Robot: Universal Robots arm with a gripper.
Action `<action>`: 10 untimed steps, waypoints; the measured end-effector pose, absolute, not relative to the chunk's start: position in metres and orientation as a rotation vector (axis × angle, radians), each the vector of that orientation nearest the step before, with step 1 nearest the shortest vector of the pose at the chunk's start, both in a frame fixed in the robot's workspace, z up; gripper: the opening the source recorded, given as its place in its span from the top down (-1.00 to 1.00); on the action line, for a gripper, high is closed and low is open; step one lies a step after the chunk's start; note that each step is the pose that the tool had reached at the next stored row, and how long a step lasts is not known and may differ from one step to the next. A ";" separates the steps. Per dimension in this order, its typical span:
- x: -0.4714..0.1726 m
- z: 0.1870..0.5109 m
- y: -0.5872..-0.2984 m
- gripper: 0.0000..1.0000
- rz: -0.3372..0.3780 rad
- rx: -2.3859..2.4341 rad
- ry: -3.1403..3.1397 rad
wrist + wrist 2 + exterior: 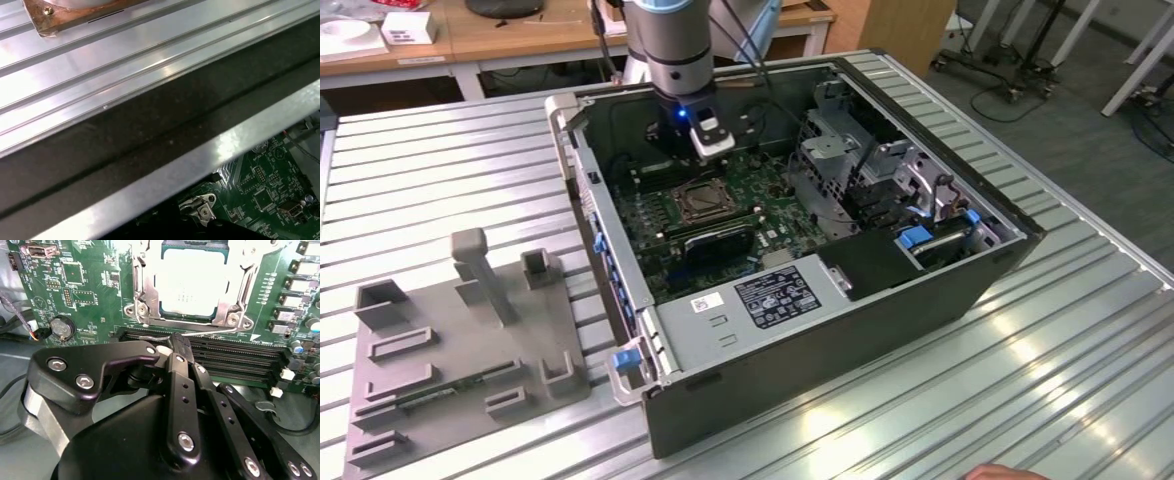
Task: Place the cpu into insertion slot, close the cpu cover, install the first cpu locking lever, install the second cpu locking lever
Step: 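Install the first cpu locking lever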
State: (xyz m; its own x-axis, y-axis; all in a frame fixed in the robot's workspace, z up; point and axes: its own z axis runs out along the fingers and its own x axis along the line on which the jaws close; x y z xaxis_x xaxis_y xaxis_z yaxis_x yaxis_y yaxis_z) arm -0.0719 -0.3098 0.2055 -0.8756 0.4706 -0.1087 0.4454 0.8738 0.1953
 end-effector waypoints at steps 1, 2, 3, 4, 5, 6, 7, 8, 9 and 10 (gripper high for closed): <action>-0.071 0.205 -0.310 0.79 0.247 0.711 2.892; -0.071 0.205 -0.310 0.79 0.247 0.711 2.892; -0.071 0.204 -0.310 0.79 0.247 0.711 2.892; -0.070 0.204 -0.310 0.79 0.247 0.711 2.892; -0.070 0.203 -0.310 0.79 0.247 0.711 2.892; -0.070 0.203 -0.310 0.79 0.247 0.711 2.892; -0.069 0.202 -0.310 0.79 0.247 0.711 2.892; -0.069 0.202 -0.310 0.79 0.247 0.711 2.892; -0.069 0.201 -0.310 0.79 0.247 0.712 2.893; -0.069 0.200 -0.310 0.79 0.246 0.712 2.893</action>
